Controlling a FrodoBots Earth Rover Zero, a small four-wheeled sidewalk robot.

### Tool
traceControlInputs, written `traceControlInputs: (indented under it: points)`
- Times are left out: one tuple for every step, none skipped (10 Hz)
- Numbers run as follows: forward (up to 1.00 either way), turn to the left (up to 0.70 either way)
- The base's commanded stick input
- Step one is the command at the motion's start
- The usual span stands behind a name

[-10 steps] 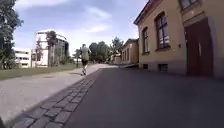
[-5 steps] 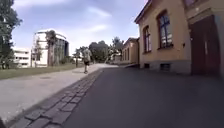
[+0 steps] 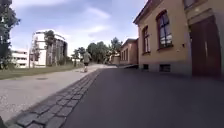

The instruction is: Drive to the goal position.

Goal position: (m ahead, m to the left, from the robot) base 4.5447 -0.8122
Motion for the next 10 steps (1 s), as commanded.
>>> traceControlInputs:
  points:
    - [0.7,0.0]
    - [0.7,0.0]
    - [0.7,0.0]
    - [0.7,0.0]
    - [0.7,0.0]
    - [0.7,0.0]
    - [0.7,0.0]
    - [0.7,0.0]
    - [0.7,0.0]
    - [0.7,0.0]
